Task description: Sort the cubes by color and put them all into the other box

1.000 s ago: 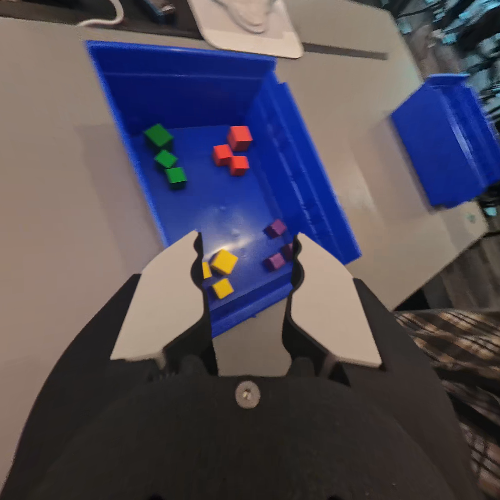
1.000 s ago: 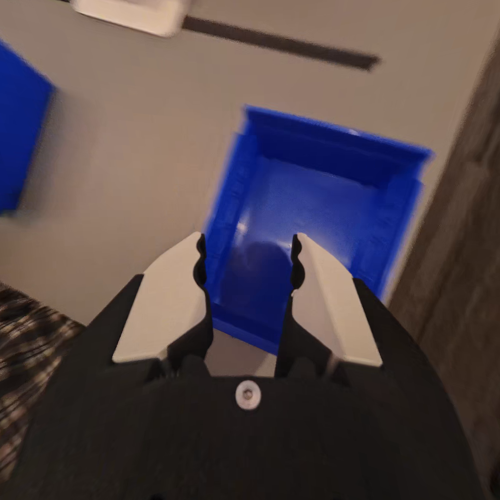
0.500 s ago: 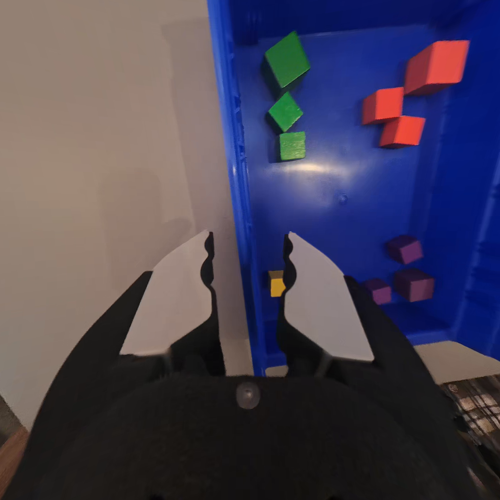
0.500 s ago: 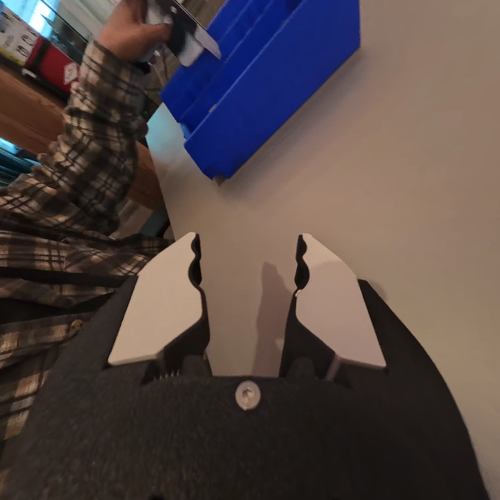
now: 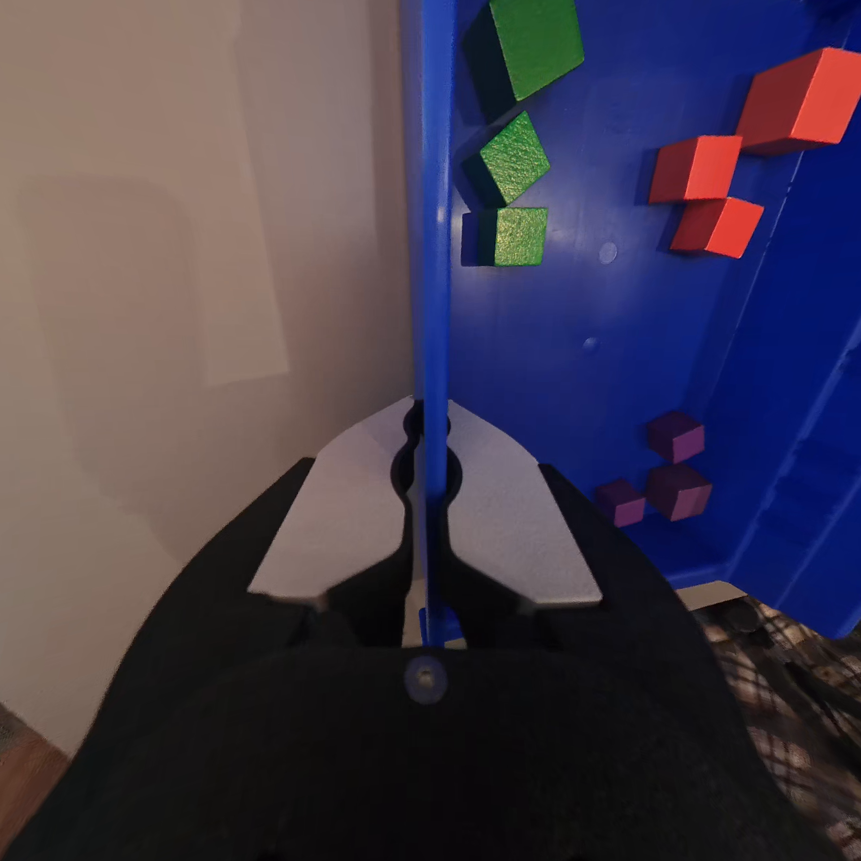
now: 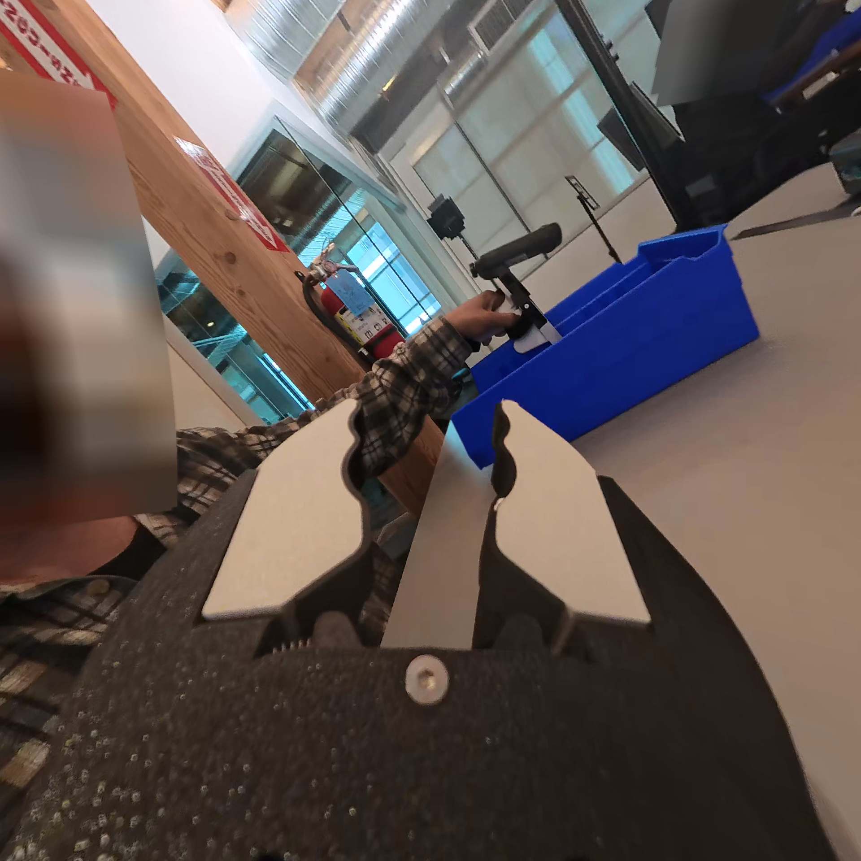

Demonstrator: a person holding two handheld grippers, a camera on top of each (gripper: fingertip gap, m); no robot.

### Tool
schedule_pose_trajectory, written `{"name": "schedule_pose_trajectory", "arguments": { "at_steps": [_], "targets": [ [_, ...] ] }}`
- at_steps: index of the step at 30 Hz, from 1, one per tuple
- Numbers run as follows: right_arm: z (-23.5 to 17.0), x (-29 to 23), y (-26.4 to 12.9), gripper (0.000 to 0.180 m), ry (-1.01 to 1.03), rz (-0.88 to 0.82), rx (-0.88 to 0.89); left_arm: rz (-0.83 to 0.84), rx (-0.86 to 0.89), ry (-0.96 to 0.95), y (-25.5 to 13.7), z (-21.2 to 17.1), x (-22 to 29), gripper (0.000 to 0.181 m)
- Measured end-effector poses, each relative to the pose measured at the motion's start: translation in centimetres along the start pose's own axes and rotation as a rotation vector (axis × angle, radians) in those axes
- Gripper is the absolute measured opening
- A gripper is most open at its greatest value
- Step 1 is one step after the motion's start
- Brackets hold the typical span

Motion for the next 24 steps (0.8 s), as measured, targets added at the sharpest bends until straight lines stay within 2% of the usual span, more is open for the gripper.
{"name": "schedule_pose_trajectory", "arguments": {
  "at_steps": [15, 24],
  "targets": [
    [-0.8, 0.2, 1.1, 0.050, -0.106, -0.002, 0.001, 0.016, 0.051, -0.034, -6.3, -2.7, -13.3, 0.005],
    [-2.0, 0.8, 2.7, 0.050, -0.115, -0.023, -0.050, 0.002, 0.066, 0.008, -8.1, -2.7, -17.2, 0.005]
  ]
}}
Point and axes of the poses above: each gripper's, where its closed fingertips meet, y out along the fingers, z out of its top, x = y × z across the jaws, the point moved 1 cm from there along -y, back along the fingers, and after that the axes turned 12 degrees about -z, right-handed, at the moved point
